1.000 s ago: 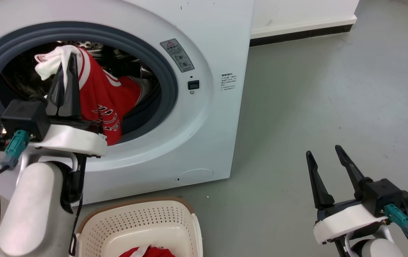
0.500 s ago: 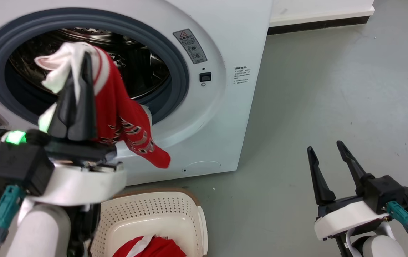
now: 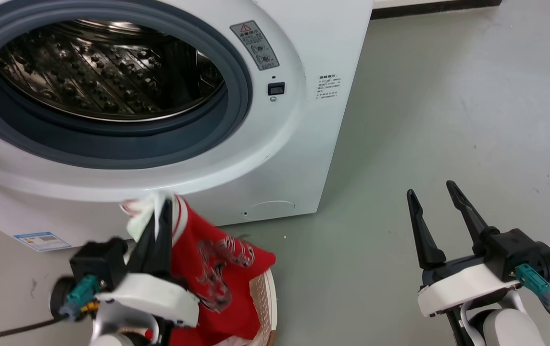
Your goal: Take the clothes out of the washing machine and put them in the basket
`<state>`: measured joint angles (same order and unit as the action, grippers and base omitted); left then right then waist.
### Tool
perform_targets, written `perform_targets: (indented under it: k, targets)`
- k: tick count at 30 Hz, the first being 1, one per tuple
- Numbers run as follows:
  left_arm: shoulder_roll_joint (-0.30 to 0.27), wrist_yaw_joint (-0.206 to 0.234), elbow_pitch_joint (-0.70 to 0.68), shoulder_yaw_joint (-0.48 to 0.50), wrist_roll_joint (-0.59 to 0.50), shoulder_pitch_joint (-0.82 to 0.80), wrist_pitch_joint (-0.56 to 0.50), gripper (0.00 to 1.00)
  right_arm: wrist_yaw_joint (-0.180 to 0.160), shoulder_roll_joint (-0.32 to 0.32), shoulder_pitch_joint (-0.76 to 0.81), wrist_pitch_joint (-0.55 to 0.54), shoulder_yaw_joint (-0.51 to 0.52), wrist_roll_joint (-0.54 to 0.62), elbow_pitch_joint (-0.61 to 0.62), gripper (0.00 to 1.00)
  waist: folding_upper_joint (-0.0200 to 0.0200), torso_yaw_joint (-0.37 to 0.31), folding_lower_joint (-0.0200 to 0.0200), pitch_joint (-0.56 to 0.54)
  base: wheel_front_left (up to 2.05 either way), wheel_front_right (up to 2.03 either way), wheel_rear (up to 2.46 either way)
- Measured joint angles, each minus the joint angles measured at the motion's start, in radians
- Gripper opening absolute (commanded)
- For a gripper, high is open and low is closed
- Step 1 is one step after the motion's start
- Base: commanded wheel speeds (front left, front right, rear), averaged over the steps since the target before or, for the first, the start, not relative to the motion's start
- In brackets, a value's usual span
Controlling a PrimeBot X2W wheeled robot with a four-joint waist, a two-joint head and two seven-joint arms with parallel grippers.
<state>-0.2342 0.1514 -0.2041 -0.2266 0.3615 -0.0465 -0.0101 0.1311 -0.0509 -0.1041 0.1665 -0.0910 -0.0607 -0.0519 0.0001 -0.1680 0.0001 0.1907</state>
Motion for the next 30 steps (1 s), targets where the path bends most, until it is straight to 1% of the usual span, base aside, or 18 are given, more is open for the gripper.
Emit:
perform_targets:
  k: [3,8,14,17,21,25,30]
  targets:
    - [0.019,-0.014,0.107,-0.014,0.027,0.025,0.017,0.0,0.0,0.0,-0.002,0.002,-0.001,-0.001,-0.002,1.0,0.0,-0.004,0.0,0.017,0.0,0.0,0.0]
    - [0.047,-0.051,0.308,-0.032,0.05,0.014,0.064,0.0,0.0,0.0,-0.03,0.009,-0.012,-0.002,0.0,1.0,0.0,-0.009,0.0,0.059,0.0,0.0,0.0]
    - [0.076,-0.092,0.564,-0.026,0.083,-0.095,0.121,0.0,0.0,0.0,-0.076,0.02,-0.023,-0.012,0.005,1.0,0.0,-0.028,0.0,0.136,0.0,0.0,0.0]
    - [0.077,-0.107,0.69,-0.018,0.083,-0.169,0.156,0.0,0.0,0.0,-0.095,0.028,-0.032,-0.02,0.003,1.0,0.0,-0.042,0.0001,0.184,0.0,0.0,0.0]
    - [0.06,-0.123,0.851,-0.015,0.07,-0.259,0.203,0.0,0.0,0.0,-0.128,0.044,-0.057,-0.033,-0.008,1.0,0.0,-0.068,0.0001,0.251,0.0,0.0,0.0]
    - [0.052,-0.127,0.99,-0.011,0.062,-0.331,0.232,0.0,0.0,-0.001,-0.155,0.062,-0.074,-0.057,-0.013,1.0,0.0,-0.099,0.0001,0.313,0.0,0.0,0.0]
    - [0.042,-0.13,1.137,-0.006,0.054,-0.381,0.258,0.0,0.0,-0.001,-0.175,0.08,-0.083,-0.08,-0.009,1.0,0.0,-0.139,0.0001,0.38,0.0,0.0,0.0]
